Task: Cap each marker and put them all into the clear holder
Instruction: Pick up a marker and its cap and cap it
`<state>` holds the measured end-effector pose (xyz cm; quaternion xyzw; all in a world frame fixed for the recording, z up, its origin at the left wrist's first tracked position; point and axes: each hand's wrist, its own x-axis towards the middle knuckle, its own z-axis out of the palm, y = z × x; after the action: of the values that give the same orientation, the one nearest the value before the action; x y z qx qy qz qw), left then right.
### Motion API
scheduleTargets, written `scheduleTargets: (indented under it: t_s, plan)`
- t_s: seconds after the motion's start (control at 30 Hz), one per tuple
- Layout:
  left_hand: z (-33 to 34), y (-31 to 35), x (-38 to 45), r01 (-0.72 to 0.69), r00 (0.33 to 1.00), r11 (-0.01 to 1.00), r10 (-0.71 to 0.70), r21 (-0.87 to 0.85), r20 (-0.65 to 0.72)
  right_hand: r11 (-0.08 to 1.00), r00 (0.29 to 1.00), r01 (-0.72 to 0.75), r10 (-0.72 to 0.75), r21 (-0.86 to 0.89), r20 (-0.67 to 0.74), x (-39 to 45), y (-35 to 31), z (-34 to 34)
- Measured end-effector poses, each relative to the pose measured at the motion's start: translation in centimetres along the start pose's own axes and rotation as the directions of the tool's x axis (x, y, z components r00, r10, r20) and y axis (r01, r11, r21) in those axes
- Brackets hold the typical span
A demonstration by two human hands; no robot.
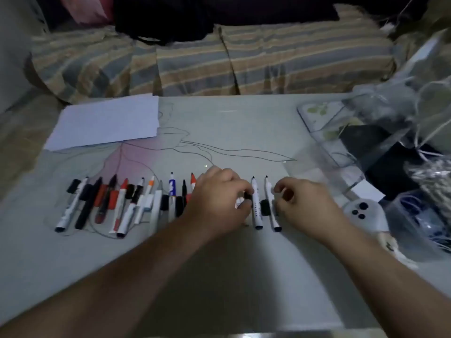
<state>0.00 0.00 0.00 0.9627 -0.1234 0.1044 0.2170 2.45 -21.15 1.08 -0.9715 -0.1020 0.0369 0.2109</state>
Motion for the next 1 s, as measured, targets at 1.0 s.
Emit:
scheduleTargets:
  t_s: [1.0]
  plan:
    - [-4.4, 7.6, -4.0, 0.136, 0.970, 0.981, -0.161, 0.141, 0.181, 0.955, 0.973, -0.225, 0.208, 0.193, 0.102, -6.9, -3.1, -6.5]
